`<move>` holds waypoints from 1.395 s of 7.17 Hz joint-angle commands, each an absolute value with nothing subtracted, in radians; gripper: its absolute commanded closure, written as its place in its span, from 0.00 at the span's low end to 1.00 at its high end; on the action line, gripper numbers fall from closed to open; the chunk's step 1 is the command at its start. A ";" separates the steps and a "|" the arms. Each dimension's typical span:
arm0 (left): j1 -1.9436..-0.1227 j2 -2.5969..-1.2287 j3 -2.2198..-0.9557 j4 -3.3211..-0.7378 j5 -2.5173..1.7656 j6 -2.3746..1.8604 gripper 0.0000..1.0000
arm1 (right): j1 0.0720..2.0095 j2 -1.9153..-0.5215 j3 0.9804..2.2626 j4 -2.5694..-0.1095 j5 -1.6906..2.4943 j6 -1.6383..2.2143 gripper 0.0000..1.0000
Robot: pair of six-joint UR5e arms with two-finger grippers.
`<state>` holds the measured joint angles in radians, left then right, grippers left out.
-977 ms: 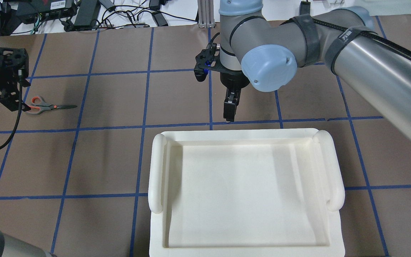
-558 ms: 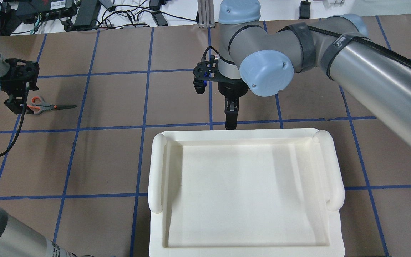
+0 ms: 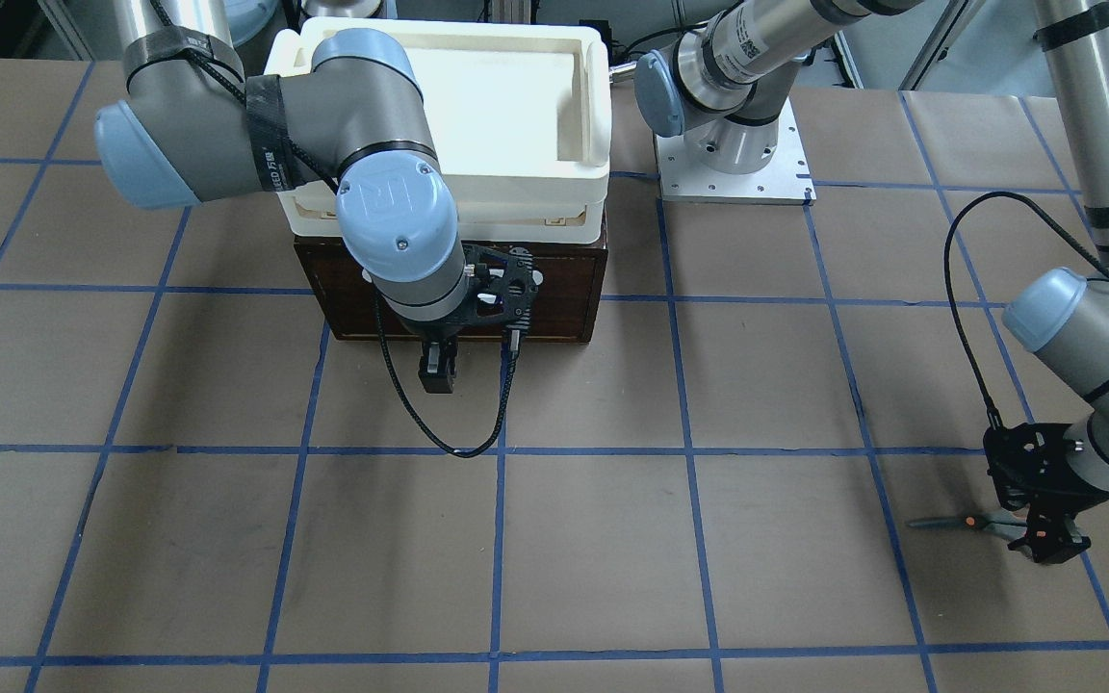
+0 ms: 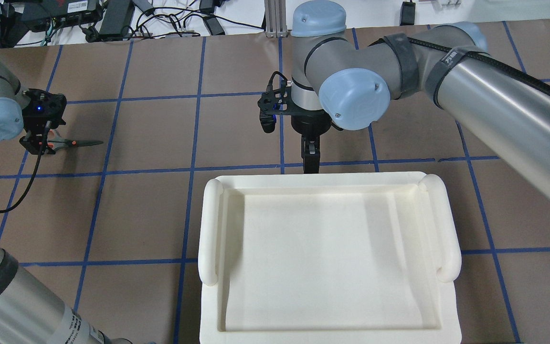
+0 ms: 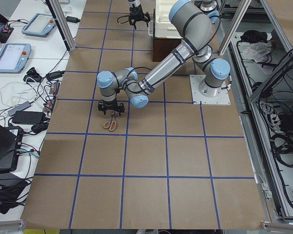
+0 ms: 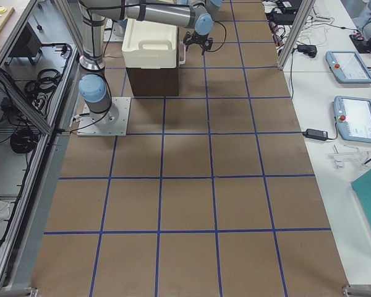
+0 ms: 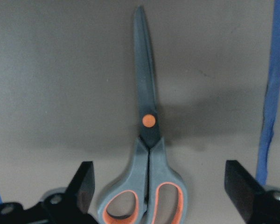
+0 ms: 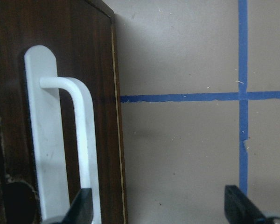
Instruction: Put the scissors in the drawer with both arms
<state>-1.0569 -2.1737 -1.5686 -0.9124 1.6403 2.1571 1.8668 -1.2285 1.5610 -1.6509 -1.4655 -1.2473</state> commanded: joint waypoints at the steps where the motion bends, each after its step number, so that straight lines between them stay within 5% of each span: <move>1: -1.057 -2.219 -1.531 -0.913 1.632 2.184 0.01 | 1.867 -1.229 1.557 -1.609 -1.463 -1.241 0.00; 7: -1.057 -2.241 -1.529 -0.913 1.611 2.181 0.11 | 1.864 -1.218 1.557 -1.591 -1.463 -1.243 0.00; 8: -1.057 -2.243 -1.529 -0.913 1.611 2.189 0.29 | 1.864 -1.210 1.559 -1.591 -1.463 -1.244 0.00; 9: -1.057 -2.241 -1.529 -0.913 1.611 2.216 0.88 | 1.864 -1.209 1.559 -1.592 -1.463 -1.243 0.00; 10: -1.057 -2.238 -1.528 -0.911 1.608 2.230 1.00 | 1.864 -1.209 1.559 -1.591 -1.463 -1.244 0.00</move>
<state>-1.0569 -2.2405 -1.5288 -0.9124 1.6099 2.2107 1.8638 -1.2101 1.5583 -1.5916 -1.4634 -1.2433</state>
